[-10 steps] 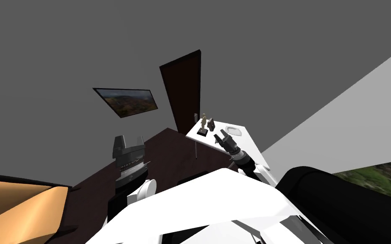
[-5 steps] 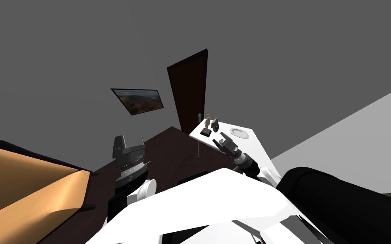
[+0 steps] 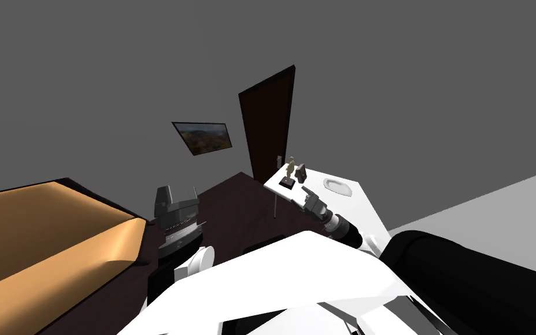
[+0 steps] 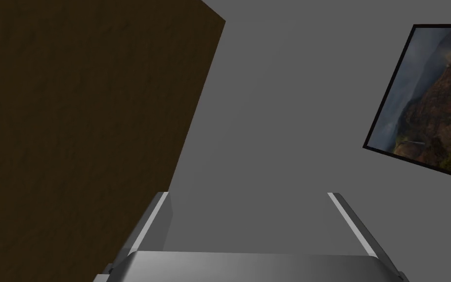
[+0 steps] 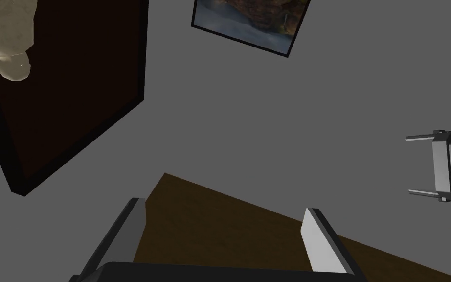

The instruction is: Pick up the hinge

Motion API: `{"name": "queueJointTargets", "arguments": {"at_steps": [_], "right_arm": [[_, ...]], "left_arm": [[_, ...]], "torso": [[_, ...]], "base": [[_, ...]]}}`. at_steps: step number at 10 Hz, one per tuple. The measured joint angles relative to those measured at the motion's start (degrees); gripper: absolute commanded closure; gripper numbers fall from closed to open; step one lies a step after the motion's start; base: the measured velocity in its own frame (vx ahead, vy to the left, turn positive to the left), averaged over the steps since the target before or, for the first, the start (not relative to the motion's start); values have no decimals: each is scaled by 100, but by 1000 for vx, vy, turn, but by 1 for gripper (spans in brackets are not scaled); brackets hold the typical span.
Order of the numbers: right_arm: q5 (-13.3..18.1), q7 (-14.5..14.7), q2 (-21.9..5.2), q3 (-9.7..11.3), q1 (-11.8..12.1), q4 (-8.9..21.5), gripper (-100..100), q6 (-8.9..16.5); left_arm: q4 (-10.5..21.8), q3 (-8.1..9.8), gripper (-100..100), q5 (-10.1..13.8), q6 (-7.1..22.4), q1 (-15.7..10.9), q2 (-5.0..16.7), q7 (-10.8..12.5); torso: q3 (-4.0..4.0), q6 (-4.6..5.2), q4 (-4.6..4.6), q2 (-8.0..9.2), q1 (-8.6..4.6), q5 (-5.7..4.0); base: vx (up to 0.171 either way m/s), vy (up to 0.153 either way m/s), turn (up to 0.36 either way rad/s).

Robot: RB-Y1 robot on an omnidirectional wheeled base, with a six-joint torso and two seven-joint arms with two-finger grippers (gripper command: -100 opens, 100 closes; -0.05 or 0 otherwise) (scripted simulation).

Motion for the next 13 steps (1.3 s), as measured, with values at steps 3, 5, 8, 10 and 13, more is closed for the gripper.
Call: {"name": "queueJointTargets", "arguments": {"at_steps": [3,5,8,10,13], "right_arm": [[533,157,-35,-238,209,-11,-100,-246],[814,230,-36,-309,300,-42,-100,-359],[1297,399,-88,-575,497,-34,-100,-630],[1584,488,-83,-620,561,-34,-100,-741],[2112,625,-160,-846,690,-19,-100,-974]], "left_arm": [[0,-1,0,0,0,-1,0,0],[0,0,0,0,0,0,0,0],[0,0,0,0,0,-1,0,0],[0,0,0,0,0,0,0,0],[0,0,0,0,0,0,0,0]], "torso": [[-1,-5,-1,-3,-3,0],[-1,1,0,-1,-1,0],[-2,-2,-1,-4,-5,-1],[-2,1,-1,-3,-2,-1],[-4,-2,-1,-6,-8,-1]], "base": [[6,-12,206],[4,-7,104],[11,-17,187],[7,-9,138],[13,-21,173]]}}
